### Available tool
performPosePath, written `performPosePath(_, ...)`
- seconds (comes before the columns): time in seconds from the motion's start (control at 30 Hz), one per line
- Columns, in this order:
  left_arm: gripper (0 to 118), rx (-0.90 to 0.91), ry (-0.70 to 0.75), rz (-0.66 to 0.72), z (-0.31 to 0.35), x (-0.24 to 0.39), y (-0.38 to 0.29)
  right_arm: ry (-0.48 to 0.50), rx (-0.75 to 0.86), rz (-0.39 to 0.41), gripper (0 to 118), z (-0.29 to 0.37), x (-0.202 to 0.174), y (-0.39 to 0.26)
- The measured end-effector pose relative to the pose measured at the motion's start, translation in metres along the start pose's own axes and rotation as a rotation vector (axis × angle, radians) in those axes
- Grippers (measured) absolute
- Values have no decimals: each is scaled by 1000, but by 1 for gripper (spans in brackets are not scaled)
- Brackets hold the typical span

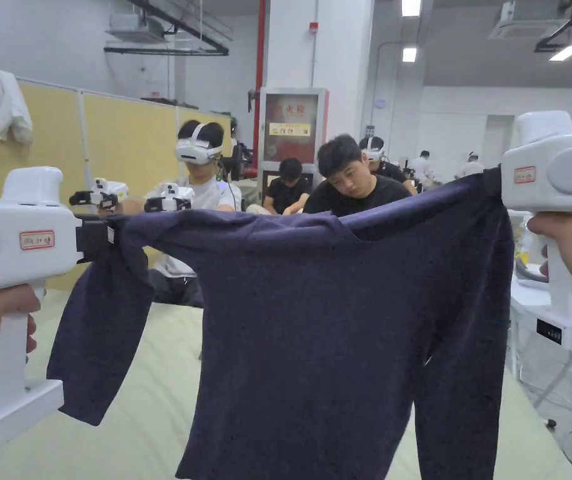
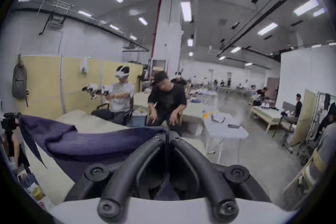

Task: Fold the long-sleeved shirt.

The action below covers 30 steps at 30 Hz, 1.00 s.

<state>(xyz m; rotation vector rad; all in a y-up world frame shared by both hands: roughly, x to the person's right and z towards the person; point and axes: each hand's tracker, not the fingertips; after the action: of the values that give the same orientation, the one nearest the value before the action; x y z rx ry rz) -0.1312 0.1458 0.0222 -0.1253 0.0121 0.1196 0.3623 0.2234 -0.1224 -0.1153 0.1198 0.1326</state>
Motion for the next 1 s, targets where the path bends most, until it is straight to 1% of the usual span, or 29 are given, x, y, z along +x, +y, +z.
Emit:
performPosePath(0.07, 10, 23, -16, -44, -3, 15, 29, -30, 36, 10, 12, 18, 11, 27)
performPosePath(0.17, 10, 67, -43, -36, -8, 36, 70, -65, 83, 4, 12, 41, 25, 66)
performPosePath(0.2, 10, 75, -51, -42, -10, 42, 81, -92, 98, 7, 12, 46, 29, 77)
performPosePath(0.27, 10, 95, -56, -35, -14, 56, 104, -116, 104, 2, 12, 54, 40, 98)
performPosePath(0.4, 10, 123, -90, -8, -25, 72, 136, -149, 129, -36, 12, 66, 64, 130)
performPosePath(0.47, 10, 125, -99, -6, -35, 80, 147, -177, 141, -29, 12, 67, 71, 140)
performPosePath(0.53, 10, 131, -111, -11, -43, 89, 155, -199, 144, -23, 12, 66, 79, 148)
performPosePath(0.6, 10, 135, -129, -5, -55, 96, 163, -208, 151, -42, 12, 62, 86, 153)
performPosePath(0.8, 10, 146, -139, -41, -95, 122, 183, -254, 184, -63, 12, 39, 106, 168)
performPosePath(1.0, 10, 148, -136, -63, -159, 137, 201, -280, 180, -65, 12, -11, 126, 176)
